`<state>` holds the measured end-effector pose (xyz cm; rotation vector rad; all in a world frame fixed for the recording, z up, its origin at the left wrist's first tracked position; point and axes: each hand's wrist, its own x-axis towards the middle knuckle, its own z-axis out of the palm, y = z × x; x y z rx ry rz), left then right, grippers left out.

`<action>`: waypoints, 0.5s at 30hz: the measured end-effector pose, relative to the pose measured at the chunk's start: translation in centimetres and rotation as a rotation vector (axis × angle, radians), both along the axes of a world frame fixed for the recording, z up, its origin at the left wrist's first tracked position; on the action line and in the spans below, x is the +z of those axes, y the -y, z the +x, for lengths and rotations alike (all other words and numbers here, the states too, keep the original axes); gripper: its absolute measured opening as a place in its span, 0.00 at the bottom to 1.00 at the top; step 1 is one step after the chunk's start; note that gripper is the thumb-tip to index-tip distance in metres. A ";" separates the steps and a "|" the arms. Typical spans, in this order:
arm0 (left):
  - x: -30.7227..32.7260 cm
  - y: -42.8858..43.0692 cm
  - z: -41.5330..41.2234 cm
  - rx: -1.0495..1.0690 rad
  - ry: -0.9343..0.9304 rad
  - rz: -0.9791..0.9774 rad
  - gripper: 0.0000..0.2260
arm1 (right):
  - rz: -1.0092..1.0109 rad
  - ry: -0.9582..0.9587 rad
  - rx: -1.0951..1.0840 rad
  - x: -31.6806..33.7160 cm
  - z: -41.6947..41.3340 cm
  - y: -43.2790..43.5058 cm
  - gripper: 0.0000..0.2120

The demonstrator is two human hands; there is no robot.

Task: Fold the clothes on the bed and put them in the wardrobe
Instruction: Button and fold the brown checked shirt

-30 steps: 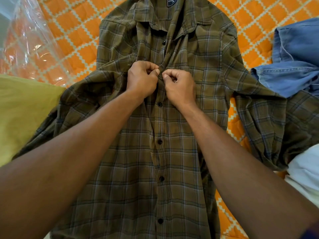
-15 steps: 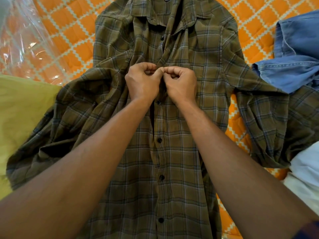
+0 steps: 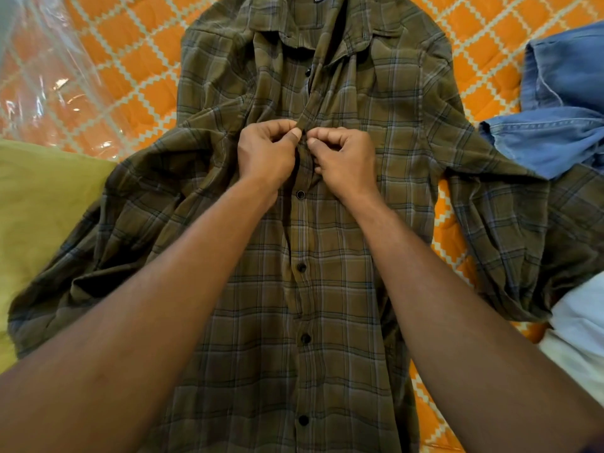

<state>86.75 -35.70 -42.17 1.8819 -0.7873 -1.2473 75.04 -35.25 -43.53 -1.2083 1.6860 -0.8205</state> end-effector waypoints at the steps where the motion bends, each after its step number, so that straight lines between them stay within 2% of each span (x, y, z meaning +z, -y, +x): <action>1: 0.0 0.1 0.1 -0.012 -0.036 0.007 0.04 | -0.016 -0.008 0.008 0.1 0.0 -0.2 0.08; 4: 0.3 0.3 0.4 -0.060 -0.112 0.021 0.05 | -0.039 -0.020 0.014 0.4 0.0 -0.6 0.09; 8: 1.3 0.7 0.9 -0.145 -0.237 0.035 0.06 | 0.056 0.212 -0.076 1.1 -0.6 0.0 0.04; 9: 1.4 0.8 0.9 -0.141 -0.218 0.033 0.06 | 0.077 0.247 -0.080 1.3 -0.7 0.1 0.03; 13: 1.1 1.2 0.6 -0.209 0.116 -0.059 0.04 | 0.097 0.219 -0.053 1.4 -0.8 0.3 0.04; 15: 0.9 1.1 0.6 -0.186 0.138 -0.065 0.04 | 0.092 0.180 -0.061 1.1 -0.7 0.3 0.04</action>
